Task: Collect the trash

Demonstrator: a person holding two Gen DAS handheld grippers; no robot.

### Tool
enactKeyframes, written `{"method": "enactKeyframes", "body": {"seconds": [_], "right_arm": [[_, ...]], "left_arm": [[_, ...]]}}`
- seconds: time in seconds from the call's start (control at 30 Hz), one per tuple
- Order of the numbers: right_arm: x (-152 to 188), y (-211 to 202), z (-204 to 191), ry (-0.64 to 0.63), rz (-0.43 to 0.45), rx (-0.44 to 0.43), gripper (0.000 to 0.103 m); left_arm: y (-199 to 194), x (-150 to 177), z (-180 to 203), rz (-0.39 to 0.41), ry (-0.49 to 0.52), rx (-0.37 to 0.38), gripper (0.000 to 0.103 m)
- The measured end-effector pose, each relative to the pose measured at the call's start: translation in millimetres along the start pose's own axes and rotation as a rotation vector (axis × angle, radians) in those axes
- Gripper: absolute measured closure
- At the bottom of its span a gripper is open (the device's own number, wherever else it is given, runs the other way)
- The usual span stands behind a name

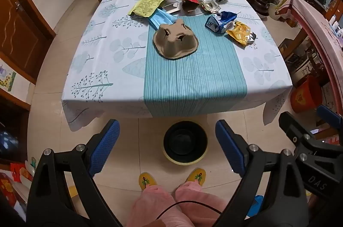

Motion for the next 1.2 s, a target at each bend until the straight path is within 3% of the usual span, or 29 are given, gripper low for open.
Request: {"method": "enactKeyframes", "body": {"seconds": [1.2], "right_arm": [[-0.3, 0.1, -0.3, 0.002, 0.004, -0.003, 0.0]], "left_arm": [[-2.0, -1.0, -2.2, 0.001, -0.003, 0.005, 0.014]]}}
Point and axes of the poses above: each gripper's, at about its wrist camera, not at the fingertips, and y roughly the way its jaws point, z to its right, x to its underside, the point moved 5 cm from there along y, roughly the way its jaws point
